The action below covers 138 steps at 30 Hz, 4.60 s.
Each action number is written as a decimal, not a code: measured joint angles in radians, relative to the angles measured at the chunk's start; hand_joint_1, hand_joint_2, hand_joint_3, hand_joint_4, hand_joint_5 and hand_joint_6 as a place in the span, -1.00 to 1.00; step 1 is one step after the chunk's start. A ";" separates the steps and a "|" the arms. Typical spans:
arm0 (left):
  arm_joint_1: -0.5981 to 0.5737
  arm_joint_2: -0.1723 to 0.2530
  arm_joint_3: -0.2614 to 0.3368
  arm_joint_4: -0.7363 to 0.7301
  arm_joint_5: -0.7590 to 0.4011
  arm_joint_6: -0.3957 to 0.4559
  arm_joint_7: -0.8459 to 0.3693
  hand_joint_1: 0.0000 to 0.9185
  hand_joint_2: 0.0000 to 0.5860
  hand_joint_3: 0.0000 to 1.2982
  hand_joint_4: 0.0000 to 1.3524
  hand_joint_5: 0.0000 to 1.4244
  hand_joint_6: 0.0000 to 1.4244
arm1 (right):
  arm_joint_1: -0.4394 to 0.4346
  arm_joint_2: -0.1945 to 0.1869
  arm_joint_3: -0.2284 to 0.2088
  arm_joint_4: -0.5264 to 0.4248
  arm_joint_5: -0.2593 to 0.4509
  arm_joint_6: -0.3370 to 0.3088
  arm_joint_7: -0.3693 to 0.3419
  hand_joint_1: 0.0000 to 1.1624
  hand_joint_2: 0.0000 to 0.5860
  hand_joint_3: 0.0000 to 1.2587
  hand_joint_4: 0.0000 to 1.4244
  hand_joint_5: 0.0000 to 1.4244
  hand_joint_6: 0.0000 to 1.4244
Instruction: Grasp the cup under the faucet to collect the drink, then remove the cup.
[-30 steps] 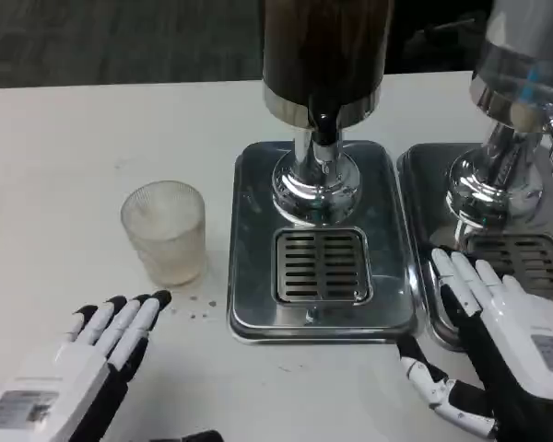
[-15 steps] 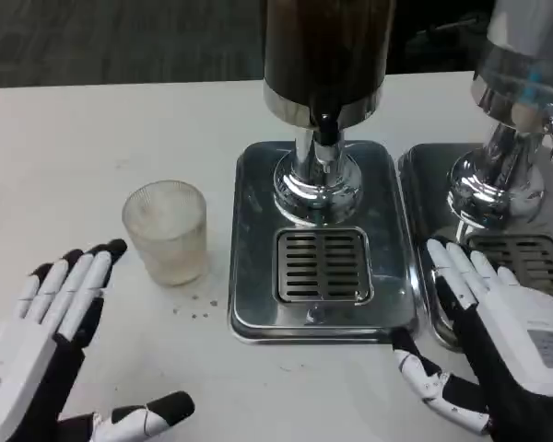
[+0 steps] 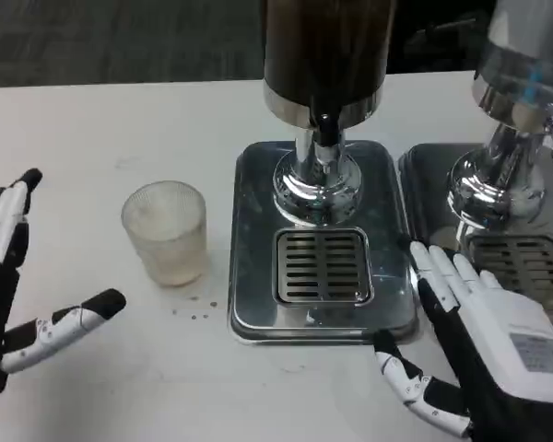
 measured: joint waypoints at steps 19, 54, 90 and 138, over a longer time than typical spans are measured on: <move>-0.393 0.065 -0.165 0.587 -0.039 -0.126 0.011 -0.71 -1.00 -1.00 -1.00 -0.75 -0.71 | -0.012 0.041 0.056 -0.005 -0.025 0.007 -0.008 -0.32 0.62 -0.93 -1.00 -1.00 -1.00; -0.681 0.049 -0.373 0.887 -0.041 -0.141 -0.107 -0.71 -1.00 -1.00 -0.99 -0.68 -0.64 | -0.019 0.077 0.103 -0.005 -0.055 0.008 -0.034 -0.34 0.58 -0.87 -1.00 -1.00 -1.00; -0.726 -0.019 -0.427 0.914 -0.042 -0.117 -0.057 -0.26 -0.62 -0.29 -0.20 0.16 0.60 | 0.061 0.102 0.116 -0.034 -0.054 0.028 -0.057 -0.34 0.57 -0.83 -1.00 -1.00 -1.00; -0.747 -0.161 -0.495 0.862 0.008 -0.209 0.049 -0.31 -0.62 0.15 0.25 0.51 0.93 | 0.082 0.126 0.134 -0.080 -0.058 0.029 -0.117 -0.34 0.59 -0.83 -0.98 -1.00 -1.00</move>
